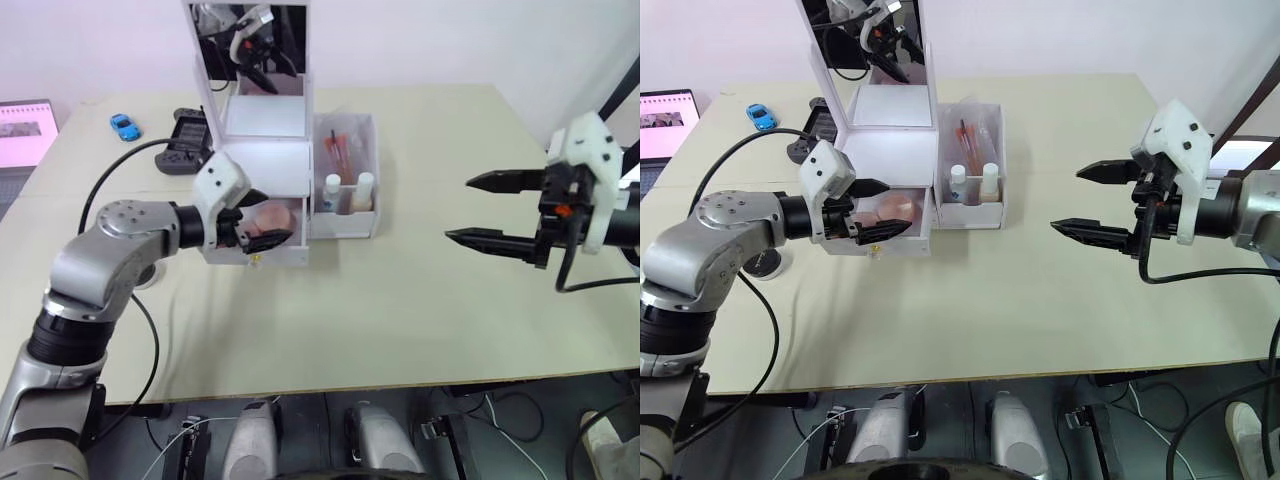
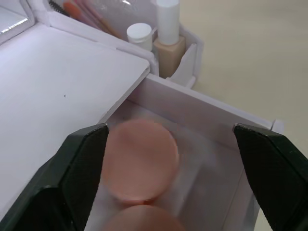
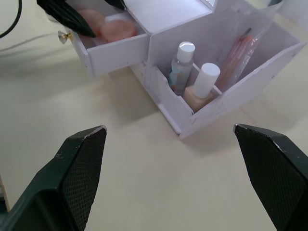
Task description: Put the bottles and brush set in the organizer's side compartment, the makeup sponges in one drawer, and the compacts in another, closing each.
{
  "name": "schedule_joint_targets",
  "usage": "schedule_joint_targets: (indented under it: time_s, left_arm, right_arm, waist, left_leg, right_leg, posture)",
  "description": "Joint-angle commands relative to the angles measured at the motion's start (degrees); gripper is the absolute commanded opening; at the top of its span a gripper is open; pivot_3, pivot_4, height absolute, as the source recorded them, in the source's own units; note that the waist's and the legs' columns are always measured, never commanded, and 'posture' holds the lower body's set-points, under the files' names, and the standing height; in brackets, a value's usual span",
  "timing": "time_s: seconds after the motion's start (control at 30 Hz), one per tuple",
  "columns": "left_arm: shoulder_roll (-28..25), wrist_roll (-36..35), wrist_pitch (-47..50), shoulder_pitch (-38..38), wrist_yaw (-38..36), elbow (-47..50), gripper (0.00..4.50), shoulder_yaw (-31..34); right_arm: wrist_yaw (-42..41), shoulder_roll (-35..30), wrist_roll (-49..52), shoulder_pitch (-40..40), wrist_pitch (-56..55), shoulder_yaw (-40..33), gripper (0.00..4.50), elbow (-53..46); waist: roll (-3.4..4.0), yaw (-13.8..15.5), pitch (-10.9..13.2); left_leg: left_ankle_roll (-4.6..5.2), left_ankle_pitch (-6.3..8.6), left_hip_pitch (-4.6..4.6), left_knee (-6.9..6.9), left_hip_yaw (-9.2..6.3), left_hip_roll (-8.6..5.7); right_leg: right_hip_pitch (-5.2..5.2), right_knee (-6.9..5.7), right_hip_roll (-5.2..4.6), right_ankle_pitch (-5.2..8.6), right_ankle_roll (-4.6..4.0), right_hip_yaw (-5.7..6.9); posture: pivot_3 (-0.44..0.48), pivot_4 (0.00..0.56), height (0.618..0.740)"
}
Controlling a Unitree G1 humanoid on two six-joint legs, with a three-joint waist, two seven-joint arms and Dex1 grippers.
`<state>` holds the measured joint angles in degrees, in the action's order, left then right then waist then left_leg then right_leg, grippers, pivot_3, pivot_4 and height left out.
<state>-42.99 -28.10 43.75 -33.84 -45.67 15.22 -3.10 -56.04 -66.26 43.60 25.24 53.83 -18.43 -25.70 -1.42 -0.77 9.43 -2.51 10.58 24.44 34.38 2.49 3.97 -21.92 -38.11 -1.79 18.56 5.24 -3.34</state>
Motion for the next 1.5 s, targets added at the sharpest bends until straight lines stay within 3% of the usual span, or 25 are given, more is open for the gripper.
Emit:
schedule_joint_targets:
  time_s: [0.03,0.13,0.3,0.4,0.5,0.63,0.73,1.0,1.5]
  left_arm:
    - [0.81,-3.04,-2.81,-1.71,-1.29,0.55,4.48,6.08]
    - [1.42,-6.68,-1.80,-2.67,-1.87,0.73,4.48,9.95]
    - [-1.99,-13.93,2.45,-1.73,-3.89,2.30,4.48,17.07]
    - [-7.36,-18.93,6.33,6.75,-8.94,6.96,4.48,21.74]
    - [-10.10,-22.35,8.48,17.87,-11.35,10.98,3.65,26.84]
    - [-9.28,-20.74,5.69,27.37,-10.75,13.01,1.63,28.96]
    - [-5.65,-16.54,1.05,32.33,-7.70,13.59,0.04,26.74]
    - [0.36,-9.34,-6.50,35.13,-2.70,10.75,0.04,21.27]
    - [9.91,-3.61,-13.96,20.67,4.32,-1.44,0.04,14.82]
  right_arm:
    - [-0.87,-0.89,0.08,0.64,-1.96,-1.28,4.50,0.06]
    - [-1.28,-0.69,0.14,1.89,-2.73,-0.16,4.50,0.80]
    - [-1.60,0.59,0.50,7.10,-3.83,3.05,4.50,3.17]
    - [-1.91,1.78,0.48,10.46,-3.98,6.09,4.50,4.01]
    - [-1.85,3.01,-0.18,13.11,-3.77,8.82,4.50,4.81]
    - [-1.89,4.04,-0.52,15.08,-3.66,11.00,4.50,5.39]
    - [-2.06,4.55,-0.82,16.37,-3.57,12.11,4.50,5.77]
    - [-3.19,3.17,-0.18,16.29,-2.85,10.88,4.50,5.84]
    - [-0.94,3.89,2.60,12.93,-0.33,6.60,4.50,3.08]
  waist:
    - [0.00,0.00,0.00]
    - [0.00,-0.06,0.00]
    - [0.01,-0.32,0.00]
    - [0.02,-0.53,0.00]
    - [0.06,-1.36,0.00]
    - [0.01,-0.87,0.03]
    - [0.05,-0.22,0.01]
    - [0.02,-0.07,0.01]
    - [0.03,0.00,0.00]
  left_leg:
    - [0.00,0.00,0.00,0.00,0.00,0.00]
    - [0.00,0.00,0.00,0.00,0.00,0.00]
    - [0.00,0.00,-0.02,-0.01,0.00,0.02]
    - [0.00,0.00,-0.02,-0.03,0.03,0.04]
    - [0.00,0.00,-0.03,-0.09,0.11,0.09]
    - [-0.01,0.00,-0.02,-0.06,0.04,0.12]
    - [-0.01,0.00,-0.04,-0.01,0.12,0.11]
    - [-0.01,0.00,-0.03,-0.01,0.18,0.08]
    - [-0.01,0.00,-0.02,0.00,0.15,0.09]
  right_leg:
    - [0.00,0.00,0.00,0.00,0.00,0.00]
    - [0.00,0.00,0.00,0.00,0.00,0.00]
    - [-0.01,-0.02,0.02,0.00,0.00,0.00]
    - [-0.04,-0.01,0.02,0.00,0.00,-0.03]
    - [-0.08,-0.02,0.01,0.01,-0.01,-0.08]
    - [-0.06,-0.03,0.00,0.02,-0.06,0.00]
    - [-0.05,0.00,-0.04,0.10,-0.22,-0.04]
    - [-0.07,0.02,-0.10,0.10,-0.23,-0.09]
    - [-0.06,-0.01,-0.02,0.00,-0.05,-0.08]
  posture:
    - [0.000,0.150,0.740]
    - [0.000,0.150,0.740]
    - [0.000,0.150,0.740]
    - [0.000,0.150,0.740]
    - [0.000,0.150,0.740]
    - [0.000,0.150,0.740]
    - [0.000,0.150,0.740]
    - [0.000,0.150,0.740]
    - [0.000,0.150,0.740]
